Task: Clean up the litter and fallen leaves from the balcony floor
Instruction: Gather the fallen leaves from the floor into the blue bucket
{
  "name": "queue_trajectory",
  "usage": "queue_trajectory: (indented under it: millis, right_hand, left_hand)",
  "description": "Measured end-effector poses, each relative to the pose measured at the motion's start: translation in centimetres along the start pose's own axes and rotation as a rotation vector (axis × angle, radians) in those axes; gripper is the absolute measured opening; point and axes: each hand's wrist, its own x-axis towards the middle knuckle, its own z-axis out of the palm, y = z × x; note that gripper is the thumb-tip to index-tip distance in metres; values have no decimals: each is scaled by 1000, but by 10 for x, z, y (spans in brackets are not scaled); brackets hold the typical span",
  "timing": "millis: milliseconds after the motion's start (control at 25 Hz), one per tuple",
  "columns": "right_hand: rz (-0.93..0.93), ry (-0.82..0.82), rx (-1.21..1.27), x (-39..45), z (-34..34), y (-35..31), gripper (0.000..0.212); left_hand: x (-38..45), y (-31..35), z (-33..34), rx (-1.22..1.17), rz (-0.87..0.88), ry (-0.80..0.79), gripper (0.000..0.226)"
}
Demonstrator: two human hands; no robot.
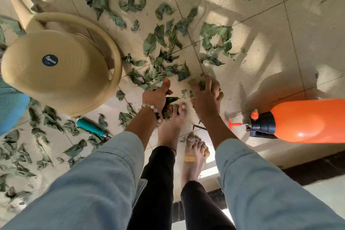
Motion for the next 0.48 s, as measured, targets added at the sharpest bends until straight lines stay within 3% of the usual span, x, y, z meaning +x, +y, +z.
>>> queue_trajectory:
  millis: [80,160,240,280,360,440,480]
  right_hand:
    - [-63,70,-87,-3,11,0,53]
    - [-237,253,-138,-3,17,5,35]
    - [-349,314,21,6,6,19,22]
    - [-292,274,209,11,-4,23,21]
    - [26,198,601,13,-30,28,21]
    - [315,79,1119,6,-55,29,27]
    - [375,14,1384,-5,-71,26,26]
  left_hand:
    - [7,-11,-1,-16,-17,57,44]
    - [14,-26,-10,-25,-94,97,45]
    - [8,-21,-13,-23,-97,158,44]
    - [5,-20,-13,-49,-87,169,44]
    - [-1,-21,-15,-89,-98,183,44]
    - [-14,-18,-14,-143,-103,194,45]
    - [-22,-17,-13,-176,-93,200,45]
